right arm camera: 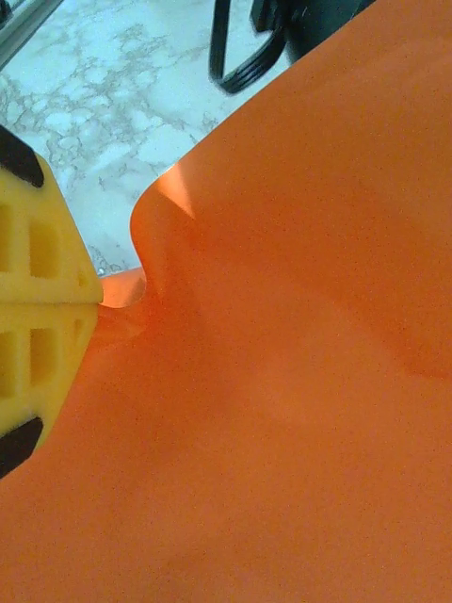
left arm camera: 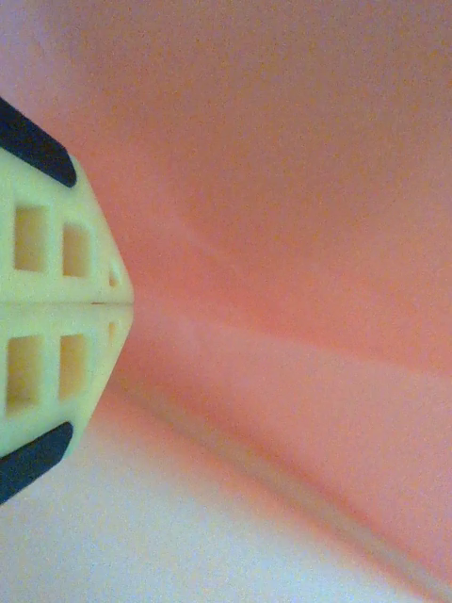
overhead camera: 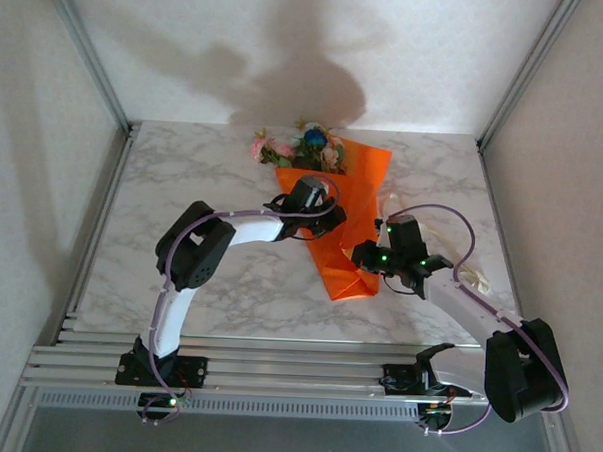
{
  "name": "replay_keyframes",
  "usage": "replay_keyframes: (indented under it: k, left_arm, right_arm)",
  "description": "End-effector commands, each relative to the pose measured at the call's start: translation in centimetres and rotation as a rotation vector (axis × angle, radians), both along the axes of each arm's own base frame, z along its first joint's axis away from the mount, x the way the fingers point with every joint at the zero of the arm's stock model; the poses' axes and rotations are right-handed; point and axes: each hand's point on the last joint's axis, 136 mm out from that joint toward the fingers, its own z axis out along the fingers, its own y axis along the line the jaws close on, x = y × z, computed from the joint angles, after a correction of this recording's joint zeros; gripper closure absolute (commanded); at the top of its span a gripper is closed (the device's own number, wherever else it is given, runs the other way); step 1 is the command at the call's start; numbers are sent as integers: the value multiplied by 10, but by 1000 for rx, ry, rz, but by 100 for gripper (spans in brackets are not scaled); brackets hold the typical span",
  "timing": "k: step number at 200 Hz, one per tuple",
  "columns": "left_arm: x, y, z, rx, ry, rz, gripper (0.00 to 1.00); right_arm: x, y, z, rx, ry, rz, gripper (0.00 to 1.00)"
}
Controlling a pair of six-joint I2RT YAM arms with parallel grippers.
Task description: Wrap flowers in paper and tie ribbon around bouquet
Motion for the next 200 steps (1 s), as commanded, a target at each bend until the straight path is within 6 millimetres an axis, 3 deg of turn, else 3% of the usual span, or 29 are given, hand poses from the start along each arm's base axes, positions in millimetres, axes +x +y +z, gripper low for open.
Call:
replay_keyframes:
  k: [1,37,52,77,92,113,139,161,177,200]
  left_arm:
    - [17,4,49,-133,-70,65,97]
    - [1,40,60,-98,-26,130,96]
    - [-5,47,71,-107,-30,122,86]
    - [-14,39,101,-86,-95,27,60]
    - [-24,28,121,-34,-170,-74,51]
    - [-33,22,123,133,-251,-197,44]
    - [-9,32,107,340,-308,-207,38]
    - [20,34,94,401,-326,-191,35]
    - [36,26,103,413,-369,-202,33]
    - [48,24,133,409,-439,-177,32]
  right_arm:
    - [1,-1,4,-3,-20,-18,100]
    - [-1,3,2,8,-3,4,100]
    - [-3,5,-2,11,1,15,100]
    - [-4,9,-9,4,23,38,100]
    - [-4,13,-10,0,27,56,100]
    - [-1,14,-9,-6,20,58,100]
    - [-1,15,-11,-9,20,57,100]
    - [-2,17,-13,-8,30,62,100]
    - [-2,18,-13,-11,27,62,100]
    - [0,17,-12,-14,24,50,100]
